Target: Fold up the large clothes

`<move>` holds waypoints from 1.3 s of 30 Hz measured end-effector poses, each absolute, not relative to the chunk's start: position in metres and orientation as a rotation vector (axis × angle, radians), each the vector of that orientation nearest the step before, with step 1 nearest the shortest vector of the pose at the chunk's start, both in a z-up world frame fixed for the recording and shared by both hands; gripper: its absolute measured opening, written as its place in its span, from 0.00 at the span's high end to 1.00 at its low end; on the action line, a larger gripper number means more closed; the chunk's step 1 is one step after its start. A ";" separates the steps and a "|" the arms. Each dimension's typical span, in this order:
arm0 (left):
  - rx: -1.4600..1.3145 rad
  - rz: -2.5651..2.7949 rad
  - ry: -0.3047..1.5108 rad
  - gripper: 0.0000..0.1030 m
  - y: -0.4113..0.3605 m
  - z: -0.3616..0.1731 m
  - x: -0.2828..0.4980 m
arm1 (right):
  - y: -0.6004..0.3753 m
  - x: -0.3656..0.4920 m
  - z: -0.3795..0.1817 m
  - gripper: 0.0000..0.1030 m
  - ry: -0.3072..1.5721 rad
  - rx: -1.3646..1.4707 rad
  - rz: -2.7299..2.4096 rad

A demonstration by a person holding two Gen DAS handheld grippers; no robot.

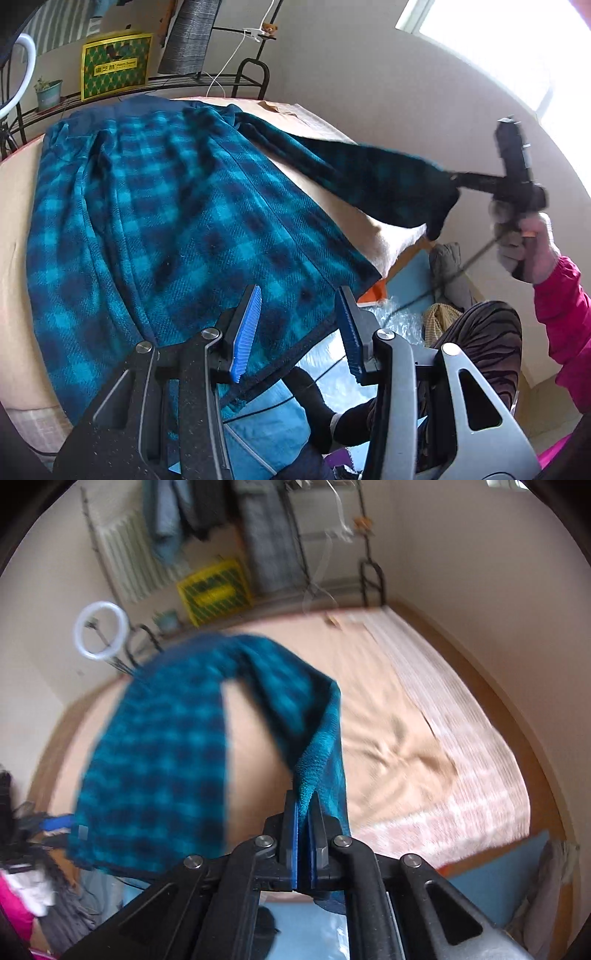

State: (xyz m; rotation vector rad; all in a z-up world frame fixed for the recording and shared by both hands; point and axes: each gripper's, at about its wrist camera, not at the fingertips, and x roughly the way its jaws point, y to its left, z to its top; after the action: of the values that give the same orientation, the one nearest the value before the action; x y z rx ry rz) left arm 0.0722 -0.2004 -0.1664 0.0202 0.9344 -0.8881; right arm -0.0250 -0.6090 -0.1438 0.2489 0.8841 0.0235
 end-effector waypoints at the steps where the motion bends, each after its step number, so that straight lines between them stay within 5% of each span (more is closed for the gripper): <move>1: 0.015 -0.888 0.931 0.59 -0.200 -0.166 0.073 | -0.601 -0.028 -0.130 0.99 0.853 0.248 0.049; 8: -0.029 -0.883 0.911 0.59 -0.191 -0.163 0.073 | -0.514 -0.019 -0.096 0.99 0.789 0.172 0.263; 16: -0.105 -0.848 0.912 0.59 -0.172 -0.164 0.076 | -0.411 0.016 -0.166 0.98 0.980 0.030 0.476; 19: -0.143 -0.848 0.938 0.59 -0.172 -0.170 0.082 | -0.394 0.018 -0.190 0.88 1.054 0.002 0.554; 21: -0.161 -0.858 0.961 0.59 -0.177 -0.177 0.087 | -0.397 0.016 -0.190 0.67 1.057 0.002 0.563; 34: -0.114 -0.877 1.081 0.59 -0.251 -0.226 0.100 | -0.503 0.105 -0.147 0.62 0.917 0.160 0.349; 36: -0.142 -0.883 1.084 0.65 -0.254 -0.229 0.102 | -0.517 0.130 -0.149 0.59 0.921 0.192 0.324; 38: -0.130 -0.886 1.080 0.93 -0.257 -0.231 0.103 | -0.530 0.162 -0.153 0.58 0.919 0.221 0.284; 39: -0.122 -0.894 1.077 0.93 -0.259 -0.230 0.103 | -0.534 0.169 -0.154 0.58 0.918 0.224 0.266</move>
State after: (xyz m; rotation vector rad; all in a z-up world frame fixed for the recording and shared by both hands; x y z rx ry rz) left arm 0.1026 -0.2587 -0.2298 -0.1221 1.0769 -0.8941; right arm 0.1690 -0.5339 -0.1539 0.2243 0.9184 0.2659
